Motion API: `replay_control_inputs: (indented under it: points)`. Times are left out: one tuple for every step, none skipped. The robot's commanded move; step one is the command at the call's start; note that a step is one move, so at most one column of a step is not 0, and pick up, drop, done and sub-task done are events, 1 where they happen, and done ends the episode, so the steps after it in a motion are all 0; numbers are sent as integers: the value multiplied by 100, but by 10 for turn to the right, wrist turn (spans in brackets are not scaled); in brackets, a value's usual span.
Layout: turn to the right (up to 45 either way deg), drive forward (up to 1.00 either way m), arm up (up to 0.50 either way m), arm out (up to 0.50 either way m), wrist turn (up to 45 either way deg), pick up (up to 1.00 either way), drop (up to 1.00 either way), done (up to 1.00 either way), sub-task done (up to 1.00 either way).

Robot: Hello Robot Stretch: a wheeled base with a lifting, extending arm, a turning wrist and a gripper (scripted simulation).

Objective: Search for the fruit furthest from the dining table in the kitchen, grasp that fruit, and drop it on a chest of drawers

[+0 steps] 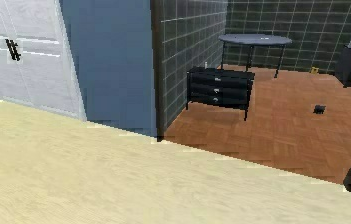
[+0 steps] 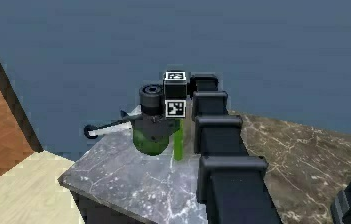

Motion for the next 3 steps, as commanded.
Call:
replay_control_inputs:
  points:
    - [0, 0, 0, 0, 300, 0, 0, 0, 0]
    - [0, 0, -10, 0, 0, 0, 0, 0, 0]
    - [0, 0, 0, 0, 0, 100, 0, 0, 0]
